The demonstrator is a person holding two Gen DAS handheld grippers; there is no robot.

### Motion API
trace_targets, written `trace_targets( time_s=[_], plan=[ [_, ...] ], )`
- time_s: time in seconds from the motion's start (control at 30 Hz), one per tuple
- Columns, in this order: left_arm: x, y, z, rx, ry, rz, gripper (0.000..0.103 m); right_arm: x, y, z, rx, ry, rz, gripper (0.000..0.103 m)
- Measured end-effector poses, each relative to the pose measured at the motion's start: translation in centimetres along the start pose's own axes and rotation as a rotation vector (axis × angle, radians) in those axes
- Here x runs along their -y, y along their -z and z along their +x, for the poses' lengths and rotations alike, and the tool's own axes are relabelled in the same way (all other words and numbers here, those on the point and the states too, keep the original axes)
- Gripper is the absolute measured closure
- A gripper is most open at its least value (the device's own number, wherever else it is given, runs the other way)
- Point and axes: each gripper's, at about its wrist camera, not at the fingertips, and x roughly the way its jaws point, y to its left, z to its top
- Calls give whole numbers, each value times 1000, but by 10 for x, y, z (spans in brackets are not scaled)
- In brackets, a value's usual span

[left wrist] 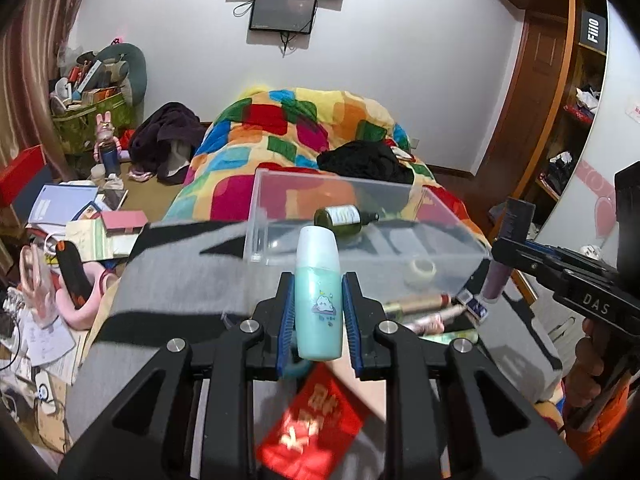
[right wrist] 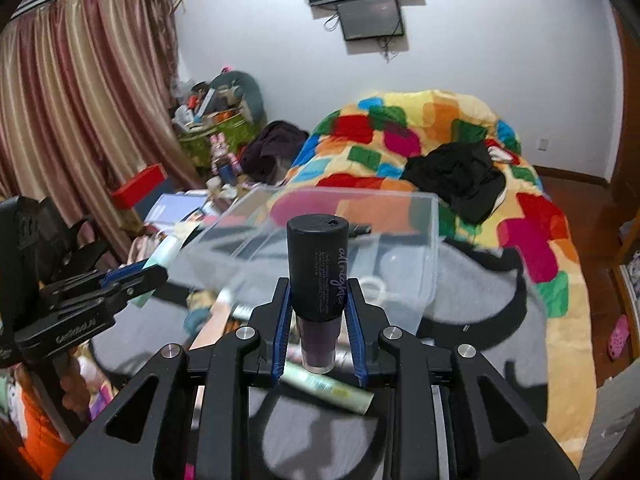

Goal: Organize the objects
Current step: 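Carry both items over the clear box and open both tools to release them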

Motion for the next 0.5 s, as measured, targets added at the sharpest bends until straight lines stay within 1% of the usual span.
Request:
trace_targets(
  time_s=[0.2, 0.33, 0.5],
  plan=[
    [0, -19, 18, -4, -5, 12, 80, 3, -19, 16, 9, 53, 6, 80],
    [-3, -28, 31, -20, -10, 9, 80, 3, -27, 30, 6, 100, -10, 80],
    [-6, -36, 53, -52, -17, 4, 80, 3, -33, 54, -33, 122, -19, 80]
  ],
)
